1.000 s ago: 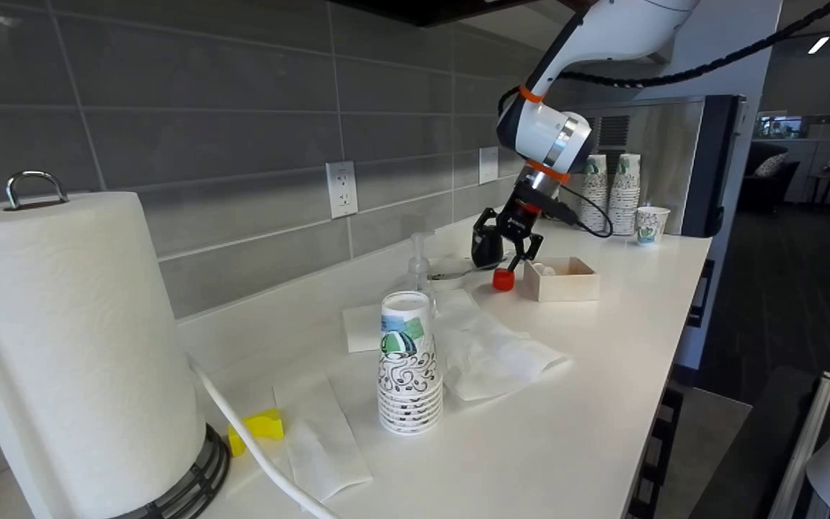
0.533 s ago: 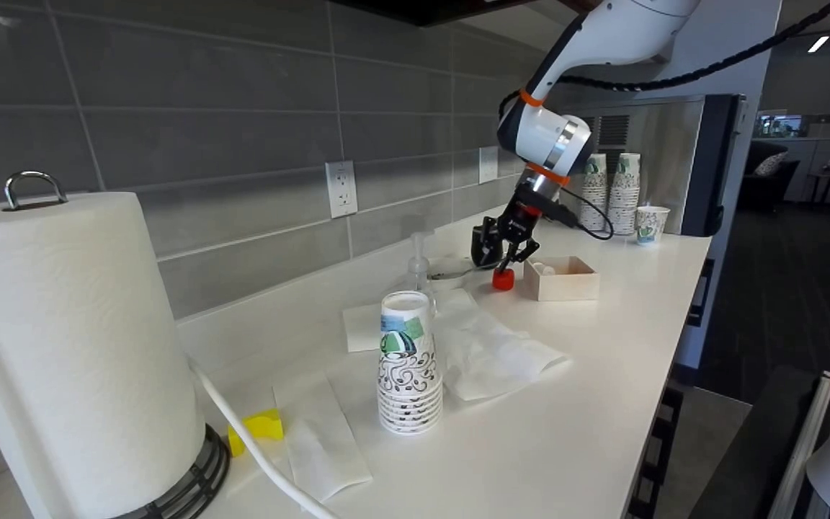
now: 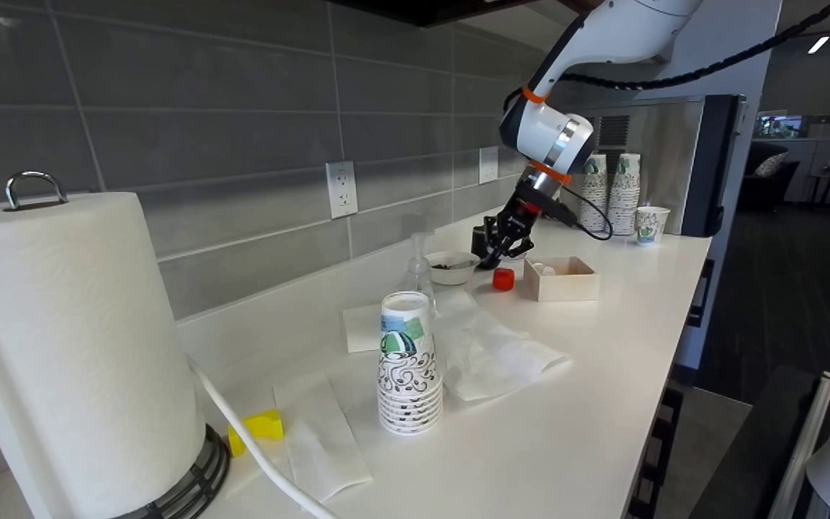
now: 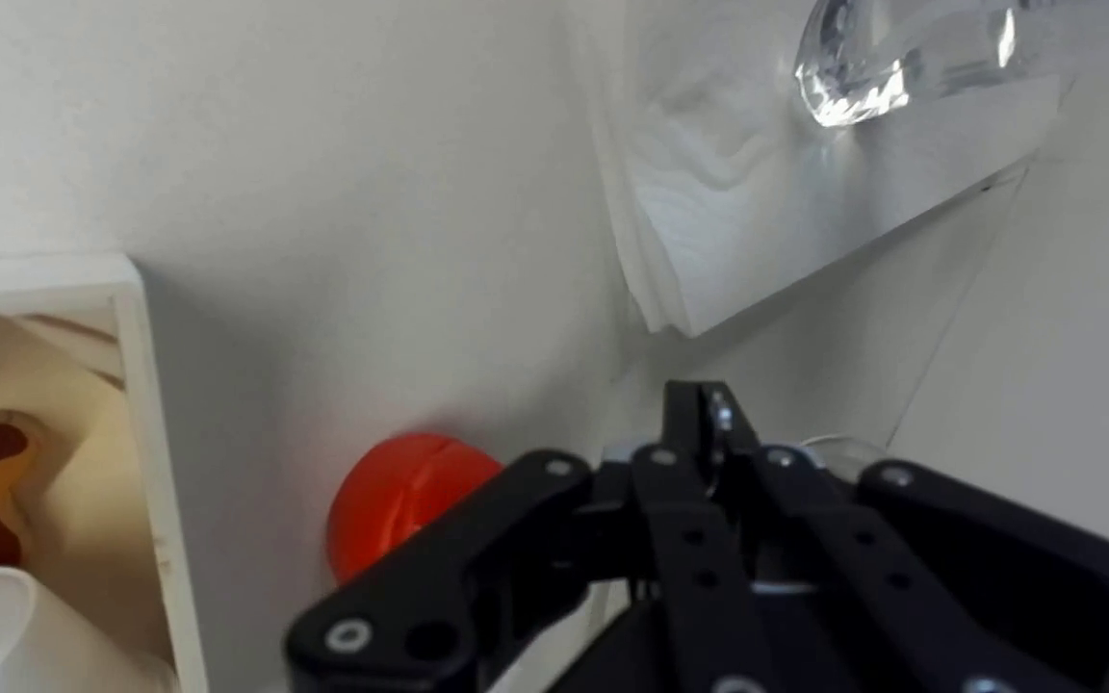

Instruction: Stir the contents of the white bowl using the cake knife

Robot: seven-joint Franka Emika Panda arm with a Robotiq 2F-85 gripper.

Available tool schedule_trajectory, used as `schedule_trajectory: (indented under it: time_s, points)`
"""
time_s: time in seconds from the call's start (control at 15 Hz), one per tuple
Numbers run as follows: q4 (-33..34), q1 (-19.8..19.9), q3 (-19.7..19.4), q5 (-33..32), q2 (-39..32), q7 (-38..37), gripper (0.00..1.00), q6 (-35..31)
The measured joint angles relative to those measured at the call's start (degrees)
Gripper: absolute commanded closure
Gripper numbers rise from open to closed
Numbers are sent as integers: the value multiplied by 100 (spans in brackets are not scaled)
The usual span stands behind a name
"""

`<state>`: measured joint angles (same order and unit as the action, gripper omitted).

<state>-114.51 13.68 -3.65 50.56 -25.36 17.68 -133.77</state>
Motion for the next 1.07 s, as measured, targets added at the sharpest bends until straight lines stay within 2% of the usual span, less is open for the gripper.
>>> schedule_trajectory:
  time_s: [0.73, 1.07]
  points:
    - [-157, -57, -15, -81, 584, -48, 99, 55]
    - [-122, -11, -150, -87, 687, -287, 99, 720]
